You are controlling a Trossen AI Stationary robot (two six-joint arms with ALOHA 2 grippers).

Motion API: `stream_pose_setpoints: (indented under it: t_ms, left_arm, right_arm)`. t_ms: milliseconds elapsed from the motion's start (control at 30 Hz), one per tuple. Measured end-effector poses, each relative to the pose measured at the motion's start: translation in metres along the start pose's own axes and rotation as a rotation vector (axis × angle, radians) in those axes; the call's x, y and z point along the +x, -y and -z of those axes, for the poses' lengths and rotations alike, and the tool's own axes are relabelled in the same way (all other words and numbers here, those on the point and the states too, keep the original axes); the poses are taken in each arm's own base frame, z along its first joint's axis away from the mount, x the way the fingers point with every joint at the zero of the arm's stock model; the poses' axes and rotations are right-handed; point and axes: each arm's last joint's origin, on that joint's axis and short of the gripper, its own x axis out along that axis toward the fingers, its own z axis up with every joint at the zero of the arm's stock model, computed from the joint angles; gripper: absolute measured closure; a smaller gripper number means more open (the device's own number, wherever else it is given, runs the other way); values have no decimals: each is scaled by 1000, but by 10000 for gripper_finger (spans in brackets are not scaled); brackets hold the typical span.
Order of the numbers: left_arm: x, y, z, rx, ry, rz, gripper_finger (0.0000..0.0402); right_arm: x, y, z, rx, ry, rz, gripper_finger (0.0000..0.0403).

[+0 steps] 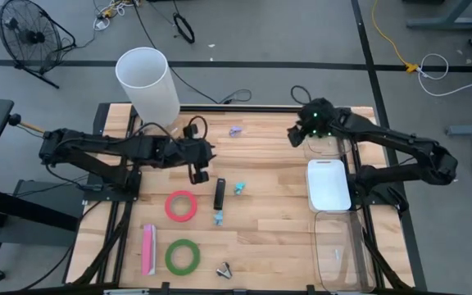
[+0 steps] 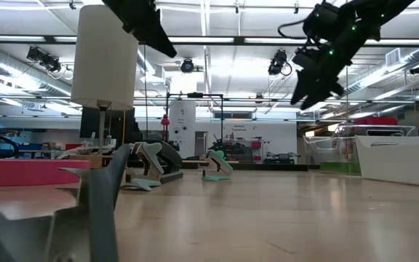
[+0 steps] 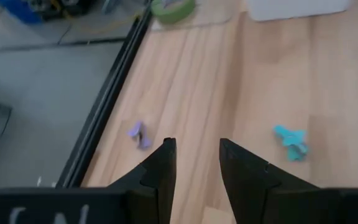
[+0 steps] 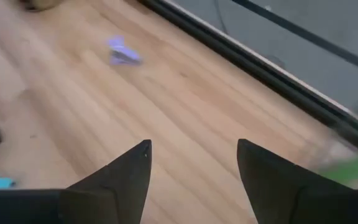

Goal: Pick and place Stapler, Stapler remover, tape
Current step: Put the purple stapler remover into the white bin

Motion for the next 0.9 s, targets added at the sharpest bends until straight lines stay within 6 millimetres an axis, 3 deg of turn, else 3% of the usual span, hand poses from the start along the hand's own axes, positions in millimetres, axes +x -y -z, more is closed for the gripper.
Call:
stream_pose_setpoints:
  t_ms: [233, 467, 633, 900]
  left_arm:
    - [36, -28, 19, -85, -82, -49, 275]
    - [97, -52, 33, -140, -87, -40, 275]
    - [139, -64, 59, -156, -206, -82, 272]
    - [183, -70, 78, -218, -179, -84, 194]
  right_arm:
    - [-1, -33, -3, -109, 107, -91, 168]
    - [-10, -63, -7, -174, 239, -213, 168]
    - [-15, -79, -5, -214, 279, -272, 168]
    - [-21, -95, 3, -250, 274, -334, 168]
